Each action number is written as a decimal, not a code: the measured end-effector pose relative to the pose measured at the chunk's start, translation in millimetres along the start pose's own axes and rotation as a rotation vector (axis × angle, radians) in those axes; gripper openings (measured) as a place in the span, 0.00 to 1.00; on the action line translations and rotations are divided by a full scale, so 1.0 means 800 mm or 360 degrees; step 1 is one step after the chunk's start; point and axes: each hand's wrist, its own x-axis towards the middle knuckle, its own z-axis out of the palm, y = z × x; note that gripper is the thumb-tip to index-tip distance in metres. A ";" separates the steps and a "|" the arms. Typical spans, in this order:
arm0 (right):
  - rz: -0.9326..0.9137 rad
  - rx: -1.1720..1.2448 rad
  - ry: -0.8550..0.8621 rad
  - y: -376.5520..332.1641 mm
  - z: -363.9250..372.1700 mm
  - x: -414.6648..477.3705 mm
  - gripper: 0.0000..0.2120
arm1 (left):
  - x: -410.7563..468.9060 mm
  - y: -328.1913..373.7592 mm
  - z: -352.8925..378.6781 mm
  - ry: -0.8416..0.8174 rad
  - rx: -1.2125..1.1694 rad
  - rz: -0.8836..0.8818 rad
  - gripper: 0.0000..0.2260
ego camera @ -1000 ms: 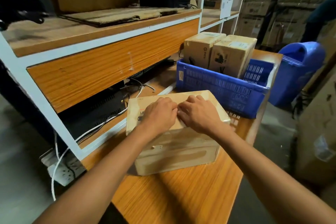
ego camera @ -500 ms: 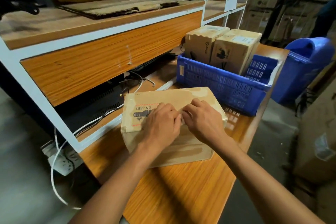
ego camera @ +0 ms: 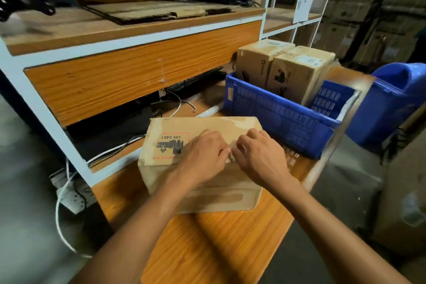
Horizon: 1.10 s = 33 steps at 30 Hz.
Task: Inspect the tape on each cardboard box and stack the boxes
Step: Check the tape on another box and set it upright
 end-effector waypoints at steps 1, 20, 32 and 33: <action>-0.0012 0.0029 -0.0063 0.002 -0.005 0.010 0.15 | 0.008 0.002 -0.005 -0.0038 0.0005 -0.0021 0.12; 0.0045 0.0410 -0.0407 0.035 0.017 0.065 0.28 | 0.041 -0.052 -0.007 -0.0341 0.0263 -0.0751 0.29; 0.0545 0.1407 -0.0407 0.059 0.023 0.028 0.39 | -0.023 -0.101 -0.051 0.0375 -0.0366 -0.1280 0.24; 0.0480 0.1432 -0.0398 0.061 0.022 0.026 0.39 | -0.029 -0.097 -0.050 0.0432 -0.0370 -0.1269 0.22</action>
